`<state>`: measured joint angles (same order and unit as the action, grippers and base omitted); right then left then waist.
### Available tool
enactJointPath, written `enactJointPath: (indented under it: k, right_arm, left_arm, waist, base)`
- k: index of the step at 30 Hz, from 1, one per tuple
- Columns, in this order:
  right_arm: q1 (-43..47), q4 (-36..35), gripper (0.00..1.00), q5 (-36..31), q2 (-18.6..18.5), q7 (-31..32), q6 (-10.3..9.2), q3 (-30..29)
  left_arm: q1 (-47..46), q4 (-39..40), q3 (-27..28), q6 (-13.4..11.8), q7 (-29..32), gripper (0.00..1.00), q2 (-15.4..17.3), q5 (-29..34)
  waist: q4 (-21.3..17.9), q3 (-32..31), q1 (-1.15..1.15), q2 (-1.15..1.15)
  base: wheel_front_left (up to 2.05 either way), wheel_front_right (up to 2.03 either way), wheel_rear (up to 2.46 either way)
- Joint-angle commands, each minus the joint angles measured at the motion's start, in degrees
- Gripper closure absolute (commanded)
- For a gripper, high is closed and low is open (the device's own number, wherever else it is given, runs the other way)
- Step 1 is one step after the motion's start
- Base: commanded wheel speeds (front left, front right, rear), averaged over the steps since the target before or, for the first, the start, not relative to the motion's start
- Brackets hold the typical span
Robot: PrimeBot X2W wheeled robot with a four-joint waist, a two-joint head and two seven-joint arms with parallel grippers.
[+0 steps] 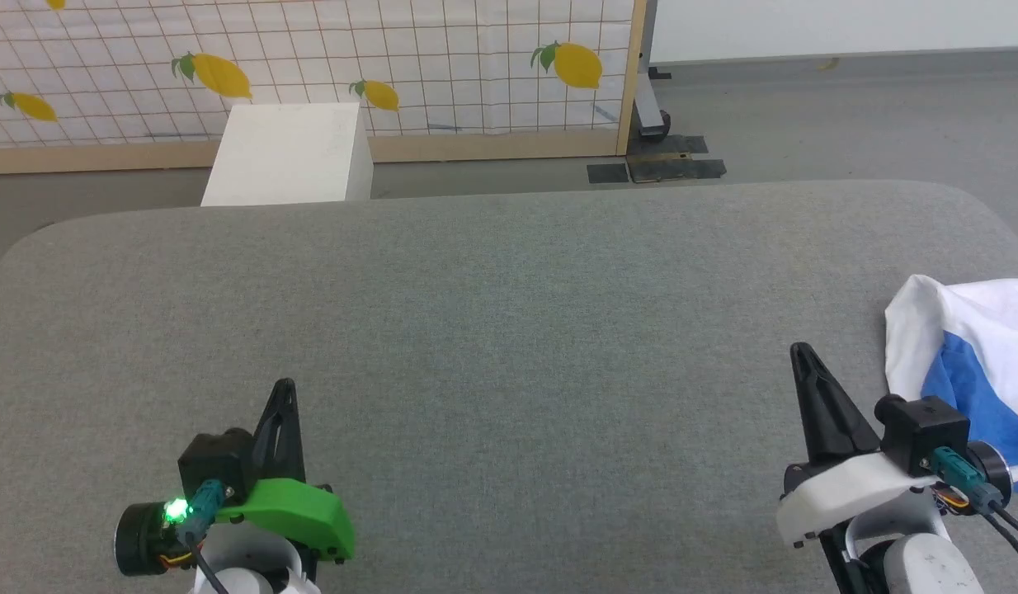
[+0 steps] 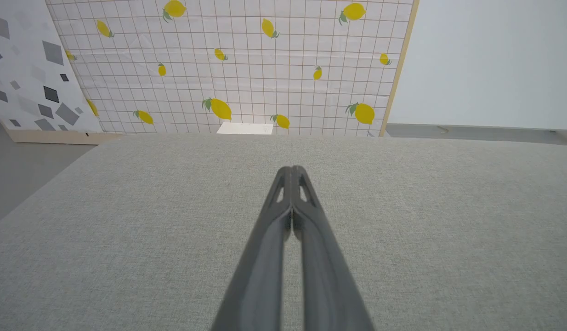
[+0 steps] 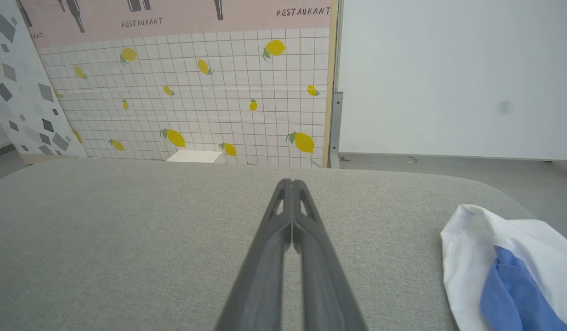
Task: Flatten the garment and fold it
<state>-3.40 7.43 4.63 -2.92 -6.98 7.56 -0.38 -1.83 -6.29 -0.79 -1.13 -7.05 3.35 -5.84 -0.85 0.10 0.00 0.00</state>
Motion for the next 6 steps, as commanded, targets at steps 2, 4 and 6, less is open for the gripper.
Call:
enactJointPath:
  k: [2,4,6]
  right_arm:
    - [1.0,-0.82,1.0,-0.63,0.02,0.54,-0.04,0.1]
    - [1.09,-1.06,1.0,-0.78,0.02,0.77,-0.04,0.11]
    - [1.18,-1.29,1.0,-0.92,0.02,1.01,-0.04,0.12]
  left_arm:
    - [0.9,0.63,0.16,0.25,0.58,1.0,-0.25,0.71]
    - [0.94,0.83,0.19,0.29,0.81,1.0,-0.26,0.89]
    - [0.97,1.03,0.21,0.32,1.04,1.0,-0.27,1.08]
  waist:
    - [0.04,-0.01,0.0,0.0]
    - [0.07,-0.01,0.0,0.0]
    - [0.1,-0.01,0.0,0.0]
  base:
    - [0.0,0.0,0.0]
    - [0.0,0.0,0.0]
    - [0.0,0.0,0.0]
